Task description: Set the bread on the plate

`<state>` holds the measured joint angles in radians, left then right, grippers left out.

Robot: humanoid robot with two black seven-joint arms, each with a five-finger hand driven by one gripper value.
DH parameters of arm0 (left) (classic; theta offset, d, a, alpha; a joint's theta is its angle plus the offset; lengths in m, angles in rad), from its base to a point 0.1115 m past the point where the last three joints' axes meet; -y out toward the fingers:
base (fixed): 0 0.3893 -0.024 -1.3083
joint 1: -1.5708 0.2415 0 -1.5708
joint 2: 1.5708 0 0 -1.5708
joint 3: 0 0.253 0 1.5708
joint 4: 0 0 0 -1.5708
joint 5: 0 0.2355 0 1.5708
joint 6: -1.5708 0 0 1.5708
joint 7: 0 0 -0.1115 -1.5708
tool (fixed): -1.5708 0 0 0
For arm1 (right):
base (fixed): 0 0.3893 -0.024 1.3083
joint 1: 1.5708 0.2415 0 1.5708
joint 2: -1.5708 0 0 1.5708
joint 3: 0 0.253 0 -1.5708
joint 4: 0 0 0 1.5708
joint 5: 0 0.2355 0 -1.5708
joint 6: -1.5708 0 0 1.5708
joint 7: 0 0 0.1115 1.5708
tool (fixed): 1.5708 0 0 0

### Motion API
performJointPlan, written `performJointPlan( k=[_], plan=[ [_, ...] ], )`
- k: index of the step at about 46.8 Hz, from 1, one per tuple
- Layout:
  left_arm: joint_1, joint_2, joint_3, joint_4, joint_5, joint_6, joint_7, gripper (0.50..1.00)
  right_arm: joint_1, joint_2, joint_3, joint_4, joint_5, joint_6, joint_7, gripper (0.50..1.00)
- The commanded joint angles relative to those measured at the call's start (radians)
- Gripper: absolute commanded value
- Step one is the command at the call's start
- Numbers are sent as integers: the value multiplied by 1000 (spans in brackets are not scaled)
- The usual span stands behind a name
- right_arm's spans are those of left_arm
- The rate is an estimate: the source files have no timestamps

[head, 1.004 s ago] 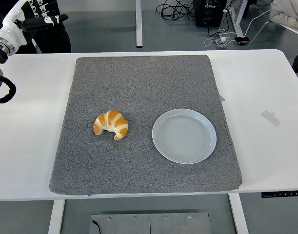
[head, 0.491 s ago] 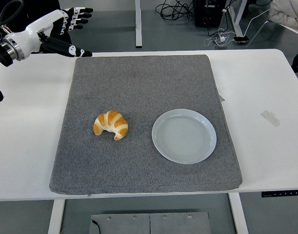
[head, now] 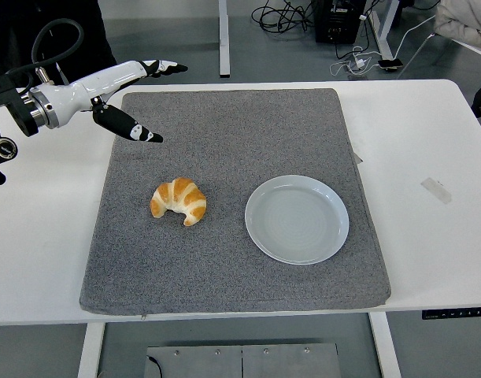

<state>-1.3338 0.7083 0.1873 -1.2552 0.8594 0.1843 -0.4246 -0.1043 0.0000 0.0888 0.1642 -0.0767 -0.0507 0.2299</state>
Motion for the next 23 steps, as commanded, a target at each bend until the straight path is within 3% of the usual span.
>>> performJointPlan(
  k=[1, 6, 23],
  plan=[
    [-1, -3, 32, -21, 35, 50, 1, 978, 0, 0, 0, 0, 0, 0, 0, 1000],
    [-1, -4, 64, -44, 84, 86, 1, 978, 0, 0, 0, 0, 0, 0, 0, 1000],
    [-1, -18, 135, -58, 243, 106, 30, 977, 0, 0, 0, 0, 0, 0, 0, 1000]
  ],
)
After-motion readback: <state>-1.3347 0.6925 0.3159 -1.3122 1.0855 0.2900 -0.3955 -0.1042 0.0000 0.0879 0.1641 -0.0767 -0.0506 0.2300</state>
